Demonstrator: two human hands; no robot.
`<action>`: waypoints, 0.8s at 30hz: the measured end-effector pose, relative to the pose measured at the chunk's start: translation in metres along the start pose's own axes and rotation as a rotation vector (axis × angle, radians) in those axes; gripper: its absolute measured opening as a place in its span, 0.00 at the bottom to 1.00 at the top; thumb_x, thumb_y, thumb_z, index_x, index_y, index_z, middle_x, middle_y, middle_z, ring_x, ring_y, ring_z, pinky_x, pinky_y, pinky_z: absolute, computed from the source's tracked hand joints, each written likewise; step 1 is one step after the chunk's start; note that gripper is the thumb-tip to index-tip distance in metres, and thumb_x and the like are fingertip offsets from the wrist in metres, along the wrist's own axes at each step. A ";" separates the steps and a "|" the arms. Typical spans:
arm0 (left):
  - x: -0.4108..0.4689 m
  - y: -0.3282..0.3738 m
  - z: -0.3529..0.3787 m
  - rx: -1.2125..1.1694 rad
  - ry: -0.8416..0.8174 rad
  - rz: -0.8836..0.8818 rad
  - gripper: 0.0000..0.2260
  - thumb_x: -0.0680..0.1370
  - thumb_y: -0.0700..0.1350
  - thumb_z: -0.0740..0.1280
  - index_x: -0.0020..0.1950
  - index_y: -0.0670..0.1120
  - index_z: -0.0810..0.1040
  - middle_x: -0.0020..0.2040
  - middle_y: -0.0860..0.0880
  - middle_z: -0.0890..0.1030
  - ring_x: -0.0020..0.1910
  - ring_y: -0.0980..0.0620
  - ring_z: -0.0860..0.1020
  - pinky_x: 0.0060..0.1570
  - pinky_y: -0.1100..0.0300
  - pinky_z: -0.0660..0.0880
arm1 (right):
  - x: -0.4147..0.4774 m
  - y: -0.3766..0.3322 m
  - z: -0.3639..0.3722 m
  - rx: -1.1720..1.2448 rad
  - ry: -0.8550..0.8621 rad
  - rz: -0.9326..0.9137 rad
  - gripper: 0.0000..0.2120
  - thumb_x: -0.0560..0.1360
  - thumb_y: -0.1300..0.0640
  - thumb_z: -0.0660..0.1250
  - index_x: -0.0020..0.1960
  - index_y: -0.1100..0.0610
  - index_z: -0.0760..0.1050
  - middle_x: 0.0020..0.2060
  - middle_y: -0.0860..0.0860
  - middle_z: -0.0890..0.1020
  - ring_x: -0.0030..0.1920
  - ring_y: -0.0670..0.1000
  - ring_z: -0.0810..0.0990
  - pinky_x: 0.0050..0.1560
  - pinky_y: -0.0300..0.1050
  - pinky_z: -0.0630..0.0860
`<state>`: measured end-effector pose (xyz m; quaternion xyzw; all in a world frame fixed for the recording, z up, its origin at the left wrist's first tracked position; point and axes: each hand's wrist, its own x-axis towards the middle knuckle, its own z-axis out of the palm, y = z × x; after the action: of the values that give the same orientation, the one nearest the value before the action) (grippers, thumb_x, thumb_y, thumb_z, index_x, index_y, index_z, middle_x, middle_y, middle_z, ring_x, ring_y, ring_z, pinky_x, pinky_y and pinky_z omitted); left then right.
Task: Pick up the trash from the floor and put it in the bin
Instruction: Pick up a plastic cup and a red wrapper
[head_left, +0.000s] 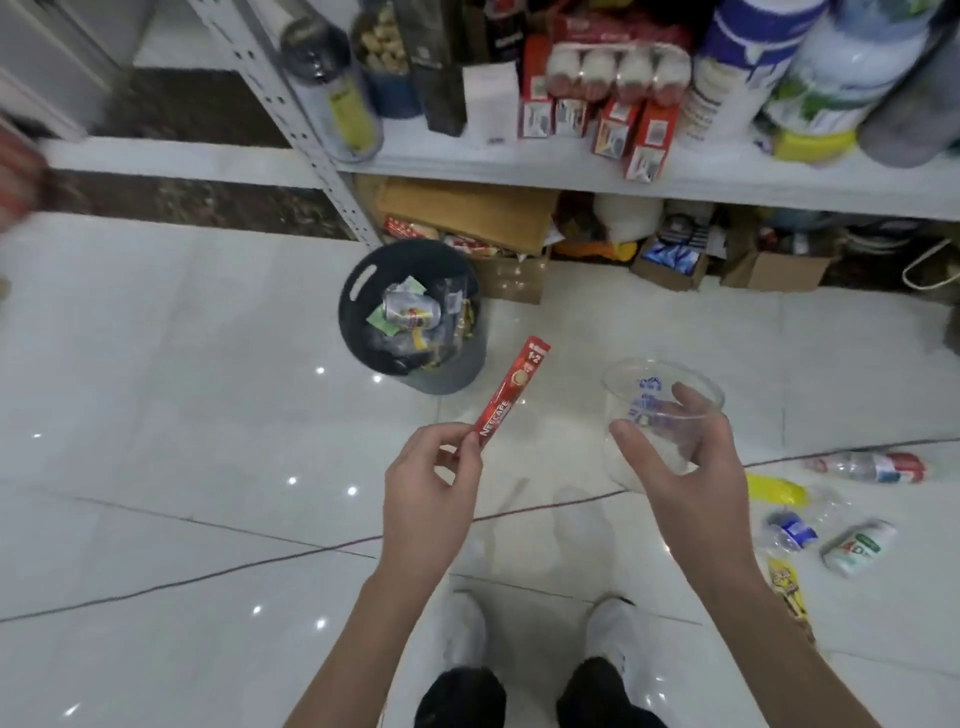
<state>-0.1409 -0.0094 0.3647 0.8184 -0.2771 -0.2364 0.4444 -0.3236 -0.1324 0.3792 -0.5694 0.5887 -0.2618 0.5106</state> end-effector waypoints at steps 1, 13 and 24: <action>0.007 0.003 -0.011 -0.016 0.022 -0.031 0.08 0.79 0.45 0.69 0.46 0.60 0.79 0.45 0.63 0.82 0.43 0.59 0.80 0.37 0.73 0.71 | 0.003 -0.012 0.009 0.013 -0.018 0.002 0.28 0.65 0.33 0.74 0.62 0.38 0.74 0.55 0.24 0.78 0.57 0.26 0.75 0.50 0.20 0.69; 0.176 -0.089 -0.075 0.046 0.064 -0.334 0.03 0.79 0.47 0.68 0.48 0.51 0.82 0.41 0.60 0.81 0.41 0.70 0.77 0.36 0.77 0.69 | 0.048 -0.041 0.181 0.024 -0.094 0.163 0.23 0.63 0.30 0.75 0.51 0.40 0.77 0.63 0.24 0.74 0.63 0.29 0.73 0.53 0.27 0.71; 0.261 -0.135 -0.105 0.235 -0.100 -0.323 0.14 0.80 0.53 0.66 0.63 0.50 0.75 0.58 0.53 0.76 0.46 0.54 0.81 0.42 0.68 0.70 | 0.105 -0.028 0.293 -0.045 0.056 0.305 0.28 0.69 0.39 0.79 0.62 0.41 0.69 0.53 0.37 0.79 0.50 0.30 0.77 0.42 0.24 0.70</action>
<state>0.1499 -0.0595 0.2640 0.8858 -0.1897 -0.3109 0.2877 -0.0311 -0.1567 0.2727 -0.4770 0.6882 -0.1837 0.5149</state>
